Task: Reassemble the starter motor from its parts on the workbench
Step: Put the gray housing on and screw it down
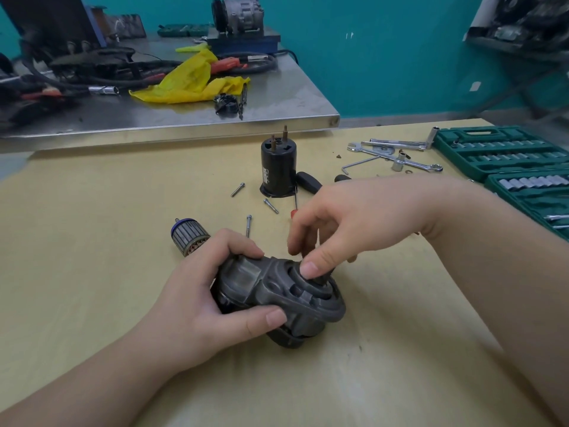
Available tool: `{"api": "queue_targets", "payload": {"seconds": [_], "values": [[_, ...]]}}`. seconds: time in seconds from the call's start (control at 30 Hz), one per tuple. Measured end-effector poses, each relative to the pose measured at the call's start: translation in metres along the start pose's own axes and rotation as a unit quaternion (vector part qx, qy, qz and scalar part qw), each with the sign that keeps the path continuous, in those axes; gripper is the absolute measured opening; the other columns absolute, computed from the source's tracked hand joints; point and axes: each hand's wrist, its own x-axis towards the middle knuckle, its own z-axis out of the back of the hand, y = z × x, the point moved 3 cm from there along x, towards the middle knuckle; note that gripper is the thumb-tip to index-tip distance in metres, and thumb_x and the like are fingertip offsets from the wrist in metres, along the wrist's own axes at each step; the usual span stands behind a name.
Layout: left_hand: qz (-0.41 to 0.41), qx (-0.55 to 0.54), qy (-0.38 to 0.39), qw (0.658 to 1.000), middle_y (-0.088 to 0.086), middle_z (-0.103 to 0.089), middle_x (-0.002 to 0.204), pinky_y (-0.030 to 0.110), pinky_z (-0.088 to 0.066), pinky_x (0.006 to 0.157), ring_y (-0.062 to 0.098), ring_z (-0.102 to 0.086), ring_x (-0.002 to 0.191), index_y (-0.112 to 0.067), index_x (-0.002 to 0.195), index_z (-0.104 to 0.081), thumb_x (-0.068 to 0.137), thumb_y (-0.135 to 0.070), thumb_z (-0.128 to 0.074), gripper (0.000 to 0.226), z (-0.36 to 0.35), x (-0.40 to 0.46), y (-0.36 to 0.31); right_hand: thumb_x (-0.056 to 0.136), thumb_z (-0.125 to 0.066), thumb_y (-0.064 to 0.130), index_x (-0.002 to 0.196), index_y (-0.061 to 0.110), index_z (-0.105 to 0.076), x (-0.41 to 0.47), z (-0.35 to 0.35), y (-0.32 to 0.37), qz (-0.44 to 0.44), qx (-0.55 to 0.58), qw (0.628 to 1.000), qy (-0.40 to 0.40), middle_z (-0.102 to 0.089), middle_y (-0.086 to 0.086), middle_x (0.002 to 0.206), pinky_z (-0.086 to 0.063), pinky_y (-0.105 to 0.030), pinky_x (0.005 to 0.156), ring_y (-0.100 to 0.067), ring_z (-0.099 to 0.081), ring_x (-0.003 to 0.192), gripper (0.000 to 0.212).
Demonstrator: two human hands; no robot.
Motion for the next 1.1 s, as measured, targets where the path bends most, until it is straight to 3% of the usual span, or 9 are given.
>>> {"api": "queue_targets", "payload": {"seconds": [0.1,0.23,0.4,0.53,0.63,0.83,1.0,1.1], "values": [[-0.027,0.008,-0.003,1.000,-0.003,-0.065,0.107,0.039,-0.053,0.078,0.029,-0.065,0.096,-0.030,0.110,-0.062,0.071,-0.075,-0.084,0.064,0.000,0.001,-0.001,0.086,-0.082,0.050,0.109,0.026,-0.075,0.003,-0.001,-0.006,0.009,0.059,0.998,0.001,-0.080,0.005,0.094,-0.062,-0.027,0.062,-0.017,-0.079,0.080,0.034],[-0.016,-0.016,-0.034,0.999,-0.001,-0.070,0.099,0.043,-0.056,0.074,0.030,-0.068,0.090,-0.027,0.103,-0.068,0.063,-0.075,-0.090,0.066,0.003,0.003,-0.002,0.088,-0.086,0.036,0.091,0.019,-0.080,0.008,0.000,-0.012,0.029,0.143,0.989,-0.021,-0.079,-0.005,0.084,-0.062,-0.028,0.063,-0.029,-0.080,0.075,0.018],[0.053,-0.048,-0.074,0.995,-0.001,-0.074,0.084,0.023,-0.054,0.066,0.016,-0.068,0.074,-0.031,0.092,-0.075,0.043,-0.082,-0.092,0.073,0.007,0.003,0.004,0.078,-0.084,0.047,0.092,-0.004,-0.073,0.021,0.000,-0.018,0.039,0.215,0.973,-0.078,-0.073,-0.028,0.085,-0.059,-0.029,0.057,-0.028,-0.074,0.064,0.055],[0.084,-0.067,-0.092,0.990,0.001,-0.074,0.083,0.019,-0.054,0.063,0.009,-0.067,0.071,-0.028,0.090,-0.076,0.047,-0.064,-0.096,0.059,0.010,0.003,0.010,0.084,-0.081,0.047,0.088,-0.003,-0.071,0.027,-0.004,-0.022,0.054,0.265,0.957,-0.102,-0.070,-0.020,0.077,-0.055,-0.028,0.053,-0.023,-0.069,0.058,0.051],[0.093,-0.091,-0.109,0.986,0.002,-0.072,0.080,0.020,-0.053,0.062,0.012,-0.066,0.070,-0.025,0.086,-0.076,0.059,-0.052,-0.087,0.040,0.011,0.004,0.014,0.090,-0.076,0.041,0.100,-0.010,-0.069,0.032,-0.005,-0.026,0.056,0.285,0.950,-0.118,-0.068,-0.019,0.084,-0.054,-0.028,0.058,-0.022,-0.067,0.066,0.053],[0.097,-0.082,-0.107,0.986,0.000,-0.071,0.078,0.021,-0.051,0.063,0.013,-0.064,0.072,-0.022,0.087,-0.075,0.074,-0.055,-0.075,0.035,0.010,0.004,0.014,0.094,-0.073,0.040,0.097,0.010,-0.076,0.040,-0.014,-0.027,0.050,0.318,0.938,-0.126,-0.078,-0.007,0.092,-0.060,-0.036,0.078,-0.022,-0.071,0.085,0.030],[0.107,-0.088,-0.087,0.987,-0.006,-0.066,0.073,0.017,-0.046,0.061,0.009,-0.058,0.068,-0.025,0.083,-0.072,0.078,-0.059,-0.071,0.034,0.006,0.005,0.016,0.085,-0.072,0.051,0.105,0.010,-0.072,0.044,-0.018,-0.029,0.017,0.335,0.930,-0.150,-0.071,-0.007,0.087,-0.049,-0.034,0.069,-0.017,-0.064,0.077,0.046],[0.101,-0.064,-0.070,0.990,-0.002,-0.065,0.073,0.019,-0.045,0.060,0.009,-0.057,0.068,-0.026,0.085,-0.072,0.083,-0.061,-0.066,0.036,0.005,0.006,0.016,0.090,-0.076,0.050,0.100,0.012,-0.074,0.044,-0.018,-0.033,-0.005,0.346,0.928,-0.137,-0.069,-0.005,0.084,-0.045,-0.034,0.067,-0.018,-0.062,0.073,0.039]]}}
